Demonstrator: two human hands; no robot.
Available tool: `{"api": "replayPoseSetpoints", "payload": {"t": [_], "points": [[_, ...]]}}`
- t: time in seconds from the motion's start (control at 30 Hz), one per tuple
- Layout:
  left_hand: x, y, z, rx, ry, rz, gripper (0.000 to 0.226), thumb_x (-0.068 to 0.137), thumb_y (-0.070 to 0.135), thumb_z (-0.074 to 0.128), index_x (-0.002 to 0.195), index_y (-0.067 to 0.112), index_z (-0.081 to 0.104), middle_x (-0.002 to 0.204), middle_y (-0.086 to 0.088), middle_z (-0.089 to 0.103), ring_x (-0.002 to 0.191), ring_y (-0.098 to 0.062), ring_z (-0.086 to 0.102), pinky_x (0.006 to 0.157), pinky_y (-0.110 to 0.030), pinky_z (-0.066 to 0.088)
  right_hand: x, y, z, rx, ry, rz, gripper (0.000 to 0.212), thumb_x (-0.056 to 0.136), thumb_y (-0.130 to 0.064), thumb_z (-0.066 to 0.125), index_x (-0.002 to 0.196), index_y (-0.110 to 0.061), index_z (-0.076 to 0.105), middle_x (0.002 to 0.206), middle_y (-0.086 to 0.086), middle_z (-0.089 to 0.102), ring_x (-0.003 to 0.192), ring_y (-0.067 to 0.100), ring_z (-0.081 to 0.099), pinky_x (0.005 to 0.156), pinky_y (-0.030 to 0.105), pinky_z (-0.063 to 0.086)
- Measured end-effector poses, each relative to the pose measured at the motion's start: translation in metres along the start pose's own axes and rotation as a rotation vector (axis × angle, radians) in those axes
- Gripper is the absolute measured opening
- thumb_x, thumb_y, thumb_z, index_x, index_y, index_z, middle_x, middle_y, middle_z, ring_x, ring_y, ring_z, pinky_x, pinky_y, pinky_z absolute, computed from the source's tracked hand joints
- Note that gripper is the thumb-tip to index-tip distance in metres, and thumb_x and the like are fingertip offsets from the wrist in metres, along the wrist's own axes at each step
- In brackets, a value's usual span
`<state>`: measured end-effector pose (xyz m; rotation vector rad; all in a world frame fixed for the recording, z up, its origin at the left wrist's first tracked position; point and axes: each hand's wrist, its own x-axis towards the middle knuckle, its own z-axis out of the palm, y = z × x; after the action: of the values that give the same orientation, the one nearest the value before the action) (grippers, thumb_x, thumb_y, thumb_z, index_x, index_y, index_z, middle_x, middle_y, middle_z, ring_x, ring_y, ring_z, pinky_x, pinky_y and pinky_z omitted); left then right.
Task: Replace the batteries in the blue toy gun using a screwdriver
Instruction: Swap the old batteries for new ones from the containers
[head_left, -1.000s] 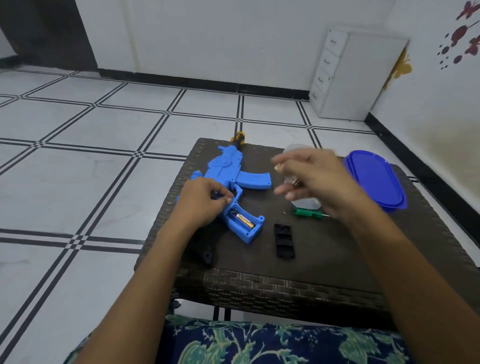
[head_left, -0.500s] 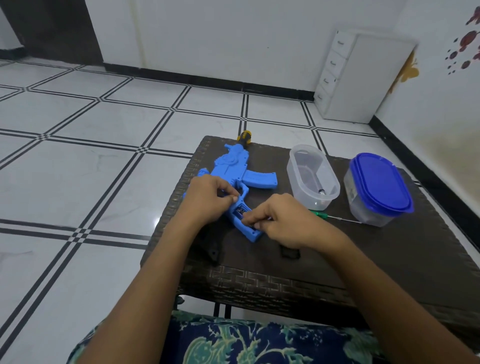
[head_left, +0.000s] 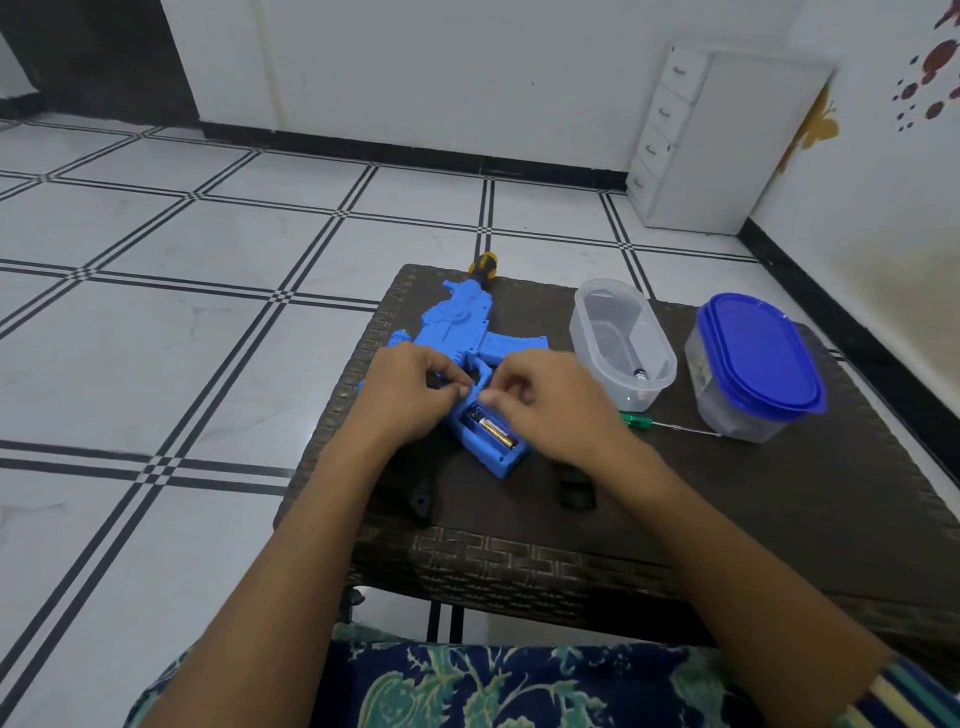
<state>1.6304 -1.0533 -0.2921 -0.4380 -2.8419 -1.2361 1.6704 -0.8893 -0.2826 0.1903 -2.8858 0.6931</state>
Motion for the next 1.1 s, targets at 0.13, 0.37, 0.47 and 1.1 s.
{"api": "replayPoseSetpoints", "payload": {"t": [0.13, 0.37, 0.47, 1.1], "points": [[0.002, 0.000, 0.000, 0.015, -0.010, -0.008, 0.012, 0.083, 0.016, 0.068, 0.090, 0.020, 0.077, 0.090, 0.007, 0.070, 0.081, -0.003, 0.059, 0.058, 0.001, 0.037, 0.007, 0.029, -0.053, -0.087, 0.214, 0.246, 0.011, 0.085, -0.023, 0.067, 0.095, -0.023, 0.067, 0.094, -0.005, 0.066, 0.086, 0.017, 0.061, 0.074, 0.033, 0.052], [0.004, -0.001, 0.001, 0.046, 0.002, -0.015, 0.013, 0.083, 0.018, 0.068, 0.090, 0.022, 0.078, 0.088, 0.007, 0.071, 0.077, -0.002, 0.057, 0.055, -0.001, 0.035, 0.042, 0.066, -0.079, -0.557, -0.141, 0.631, 0.028, 0.075, -0.023, 0.074, 0.093, -0.012, 0.056, 0.076, 0.005, 0.050, 0.072, 0.021, 0.055, 0.056, 0.029, 0.041], [0.004, -0.002, 0.001, 0.048, 0.002, -0.006, 0.013, 0.083, 0.018, 0.068, 0.091, 0.021, 0.078, 0.089, 0.006, 0.071, 0.078, -0.003, 0.056, 0.056, 0.001, 0.036, 0.052, 0.065, -0.067, -0.621, -0.246, 0.597, 0.020, 0.081, -0.021, 0.066, 0.096, -0.011, 0.057, 0.081, 0.005, 0.054, 0.081, 0.021, 0.060, 0.065, 0.031, 0.049], [0.005, -0.003, 0.003, -0.001, -0.023, -0.021, 0.013, 0.083, 0.017, 0.069, 0.091, 0.021, 0.077, 0.090, 0.003, 0.072, 0.084, -0.008, 0.062, 0.071, -0.018, 0.043, -0.003, -0.001, -0.080, 0.400, -0.104, 0.249, 0.015, 0.080, -0.008, 0.076, 0.094, -0.012, 0.074, 0.078, 0.004, 0.071, 0.068, 0.014, 0.065, 0.062, 0.024, 0.058]]}}
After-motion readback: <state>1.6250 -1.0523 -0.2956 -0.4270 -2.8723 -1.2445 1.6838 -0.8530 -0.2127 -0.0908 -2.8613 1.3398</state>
